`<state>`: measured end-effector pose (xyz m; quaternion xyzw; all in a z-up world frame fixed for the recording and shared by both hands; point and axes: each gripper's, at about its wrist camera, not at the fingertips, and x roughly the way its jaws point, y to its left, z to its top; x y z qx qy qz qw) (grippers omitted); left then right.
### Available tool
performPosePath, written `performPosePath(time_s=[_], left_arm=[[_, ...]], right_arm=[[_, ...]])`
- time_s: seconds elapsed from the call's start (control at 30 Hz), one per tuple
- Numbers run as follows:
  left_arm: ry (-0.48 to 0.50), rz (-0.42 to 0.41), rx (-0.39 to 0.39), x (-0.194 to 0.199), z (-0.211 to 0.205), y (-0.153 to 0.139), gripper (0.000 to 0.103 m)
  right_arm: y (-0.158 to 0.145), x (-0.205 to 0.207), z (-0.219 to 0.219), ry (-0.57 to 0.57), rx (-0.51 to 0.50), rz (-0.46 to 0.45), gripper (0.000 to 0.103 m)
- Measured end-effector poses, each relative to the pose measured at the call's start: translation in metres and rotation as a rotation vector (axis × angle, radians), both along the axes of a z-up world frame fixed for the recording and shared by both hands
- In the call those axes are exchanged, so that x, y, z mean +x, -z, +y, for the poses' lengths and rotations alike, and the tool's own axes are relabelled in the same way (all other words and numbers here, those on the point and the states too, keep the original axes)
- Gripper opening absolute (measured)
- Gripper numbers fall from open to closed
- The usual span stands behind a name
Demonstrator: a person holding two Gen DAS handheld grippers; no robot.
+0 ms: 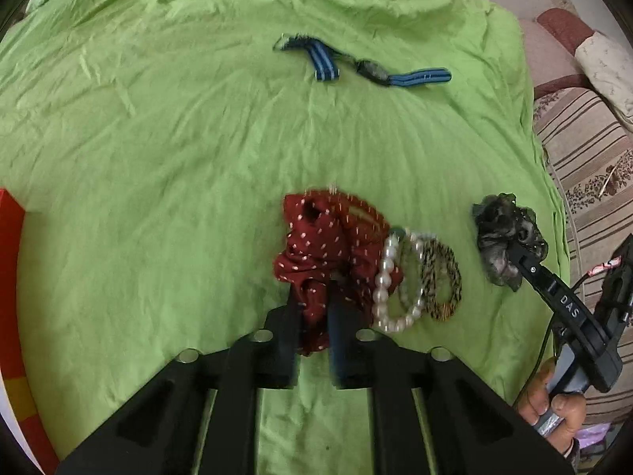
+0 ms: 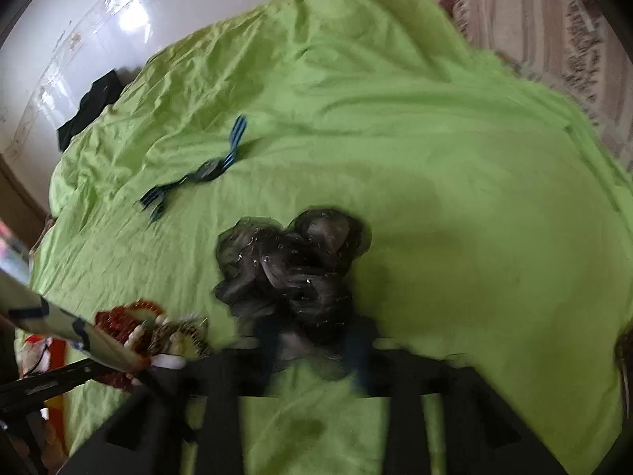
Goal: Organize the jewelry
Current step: 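Grasp the red polka-dot scrunchie with the left tool while the right tool grasps the black sheer scrunchie, then carry both scrunchies over the red-framed tray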
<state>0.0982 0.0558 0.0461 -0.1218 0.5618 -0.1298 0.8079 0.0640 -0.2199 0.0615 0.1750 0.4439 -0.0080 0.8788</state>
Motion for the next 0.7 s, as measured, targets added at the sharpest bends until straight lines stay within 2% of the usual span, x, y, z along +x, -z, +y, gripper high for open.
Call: performPosePath(time_s=[0.03, 0.13, 0.7], left_arm=[[-0.006, -0.01, 0.008, -0.004, 0.001, -0.002, 0.009], [0.0, -0.032, 0.019, -0.018, 0.003, -0.011, 0.009], [-0.015, -0.153, 0.031, -0.129, 0.046, -0.064, 0.009]], right_arm=[[-0.001, -0.002, 0.0, -0.01, 0.012, -0.005, 0.014], [-0.009, -0.014, 0.004, -0.044, 0.007, -0.023, 0.012], [-0.049, -0.118, 0.035, -0.105, 0.014, -0.052, 0.012]])
